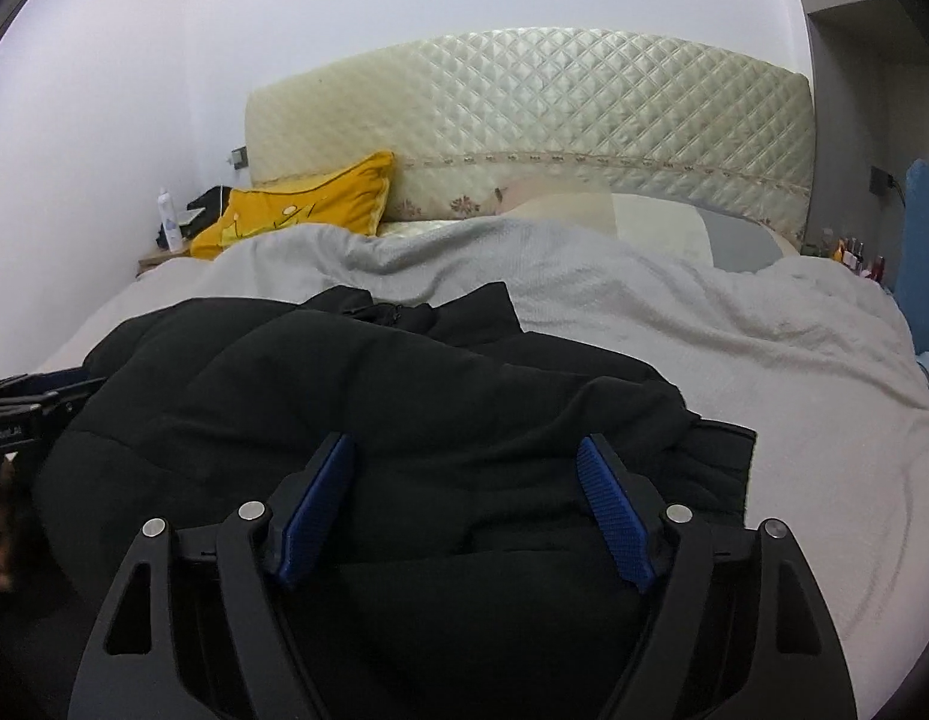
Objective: Fold large clothes
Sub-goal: 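Release the sleeve onto the jacket and press it flat with both grippers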
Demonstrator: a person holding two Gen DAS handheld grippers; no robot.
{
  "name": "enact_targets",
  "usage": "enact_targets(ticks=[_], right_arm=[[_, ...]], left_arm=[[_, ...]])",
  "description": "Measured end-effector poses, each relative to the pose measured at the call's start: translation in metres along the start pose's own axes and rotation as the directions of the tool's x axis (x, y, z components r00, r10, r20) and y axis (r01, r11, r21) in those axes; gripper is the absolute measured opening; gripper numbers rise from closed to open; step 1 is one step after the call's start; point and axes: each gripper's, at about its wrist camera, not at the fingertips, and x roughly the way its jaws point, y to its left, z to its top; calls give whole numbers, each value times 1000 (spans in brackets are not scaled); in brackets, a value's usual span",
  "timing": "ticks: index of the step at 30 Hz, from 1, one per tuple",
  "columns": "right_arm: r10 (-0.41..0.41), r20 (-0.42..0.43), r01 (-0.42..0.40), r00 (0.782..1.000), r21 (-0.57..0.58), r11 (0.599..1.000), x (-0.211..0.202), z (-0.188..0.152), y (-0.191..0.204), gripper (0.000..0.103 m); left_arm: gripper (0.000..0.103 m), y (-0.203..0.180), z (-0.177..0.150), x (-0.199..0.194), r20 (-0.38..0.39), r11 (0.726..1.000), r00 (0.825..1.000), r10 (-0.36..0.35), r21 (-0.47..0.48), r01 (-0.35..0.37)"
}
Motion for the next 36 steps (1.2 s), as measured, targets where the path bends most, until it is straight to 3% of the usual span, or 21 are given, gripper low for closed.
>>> enact_targets(ticks=[15, 20, 27, 36], right_arm=[[-6, -39, 5, 999, -27, 1000, 46, -21, 0, 80], [6, -48, -7, 999, -11, 1000, 42, -21, -3, 80], [1, -21, -1, 1000, 3, 1000, -20, 3, 2, 80], [10, 133, -6, 991, -34, 999, -156, 75, 35, 82]], left_arm=[[80, 2, -9, 26, -26, 1000, 1000, 4, -4, -4], [81, 1, -4, 20, -38, 999, 999, 19, -26, -20], [81, -9, 15, -24, -36, 999, 999, 12, -37, -14], [81, -33, 52, -142, 74, 998, 996, -52, -34, 54]])
